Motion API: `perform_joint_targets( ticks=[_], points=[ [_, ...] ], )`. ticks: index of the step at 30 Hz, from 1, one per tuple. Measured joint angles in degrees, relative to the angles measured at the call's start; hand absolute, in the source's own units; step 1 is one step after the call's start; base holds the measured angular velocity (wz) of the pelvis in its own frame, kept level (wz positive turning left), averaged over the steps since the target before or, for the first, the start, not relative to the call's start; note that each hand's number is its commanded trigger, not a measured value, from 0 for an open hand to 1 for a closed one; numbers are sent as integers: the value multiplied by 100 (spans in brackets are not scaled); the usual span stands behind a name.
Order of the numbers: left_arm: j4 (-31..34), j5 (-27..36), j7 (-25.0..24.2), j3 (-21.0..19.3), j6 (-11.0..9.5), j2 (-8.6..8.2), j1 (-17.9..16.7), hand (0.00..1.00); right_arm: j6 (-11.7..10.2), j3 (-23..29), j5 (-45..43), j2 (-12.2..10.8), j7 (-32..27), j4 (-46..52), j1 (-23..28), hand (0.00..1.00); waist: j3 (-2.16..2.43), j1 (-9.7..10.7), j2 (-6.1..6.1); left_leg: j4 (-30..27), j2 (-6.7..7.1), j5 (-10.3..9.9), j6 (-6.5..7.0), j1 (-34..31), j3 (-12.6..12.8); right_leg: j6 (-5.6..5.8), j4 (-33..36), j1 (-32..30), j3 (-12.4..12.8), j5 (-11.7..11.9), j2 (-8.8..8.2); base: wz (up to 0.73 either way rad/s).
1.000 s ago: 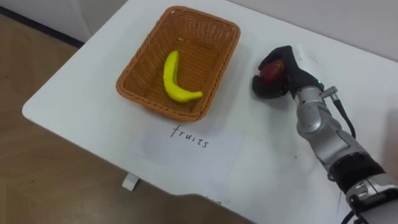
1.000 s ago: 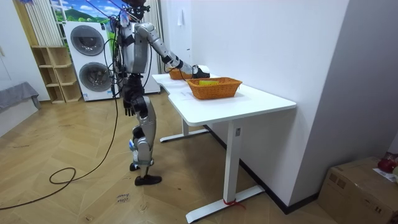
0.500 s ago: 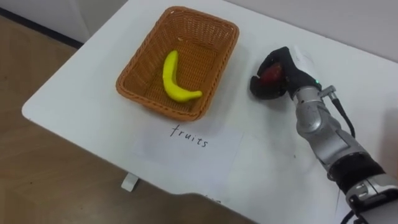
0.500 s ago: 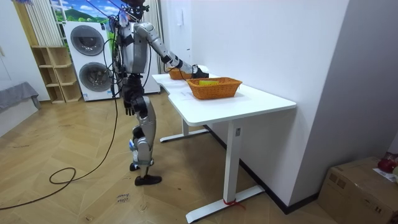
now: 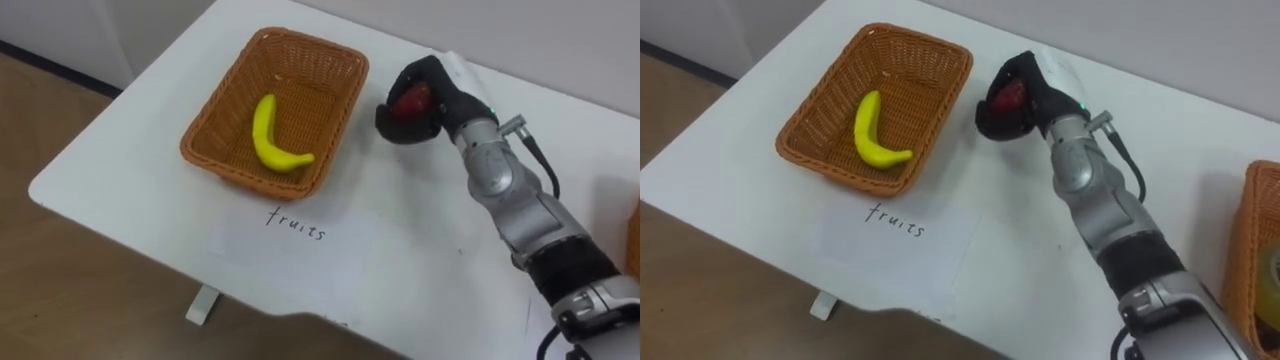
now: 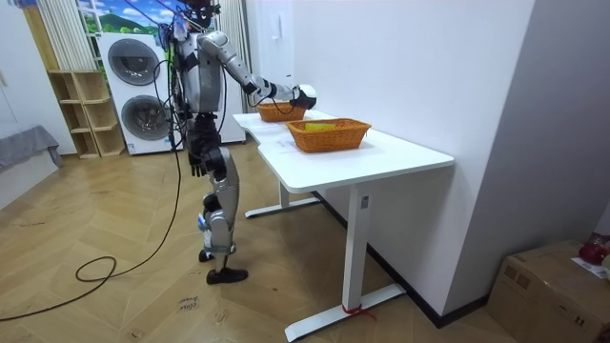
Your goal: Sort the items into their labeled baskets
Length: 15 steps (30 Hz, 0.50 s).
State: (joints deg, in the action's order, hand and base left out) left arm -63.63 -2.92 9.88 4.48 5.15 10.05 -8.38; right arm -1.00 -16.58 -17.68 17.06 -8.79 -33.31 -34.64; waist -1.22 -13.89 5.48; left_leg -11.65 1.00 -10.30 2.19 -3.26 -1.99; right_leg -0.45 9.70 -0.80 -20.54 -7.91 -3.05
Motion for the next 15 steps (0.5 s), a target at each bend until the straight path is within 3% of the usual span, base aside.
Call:
perform_joint_targets(
  ticks=[1, 4, 15],
  points=[
    [1, -21, -38, -44, 6, 1, -17, 0, 41, 33, -12, 2, 15, 123, 47, 100, 43, 8, -9, 2, 0, 0, 0, 35, -1, 0, 0, 34, 0, 0, 0, 0],
    [10, -51, -46, -177, 71, -9, -59, 0, 118, 37, -30, 14, 31, 525, 160, 100, 105, 79, -19, 37, -6, 0, 0, 171, -7, 1, -2, 150, 4, 0, 8, 0],
    [-44, -48, -6, -315, 109, -55, -395, 0, 189, 46, 292, 60, 95, 1263, 255, 100, 121, 100, -21, 118, -15, -3, -3, 497, 0, 6, 4, 472, 45, -4, 13, -1]
  ],
)
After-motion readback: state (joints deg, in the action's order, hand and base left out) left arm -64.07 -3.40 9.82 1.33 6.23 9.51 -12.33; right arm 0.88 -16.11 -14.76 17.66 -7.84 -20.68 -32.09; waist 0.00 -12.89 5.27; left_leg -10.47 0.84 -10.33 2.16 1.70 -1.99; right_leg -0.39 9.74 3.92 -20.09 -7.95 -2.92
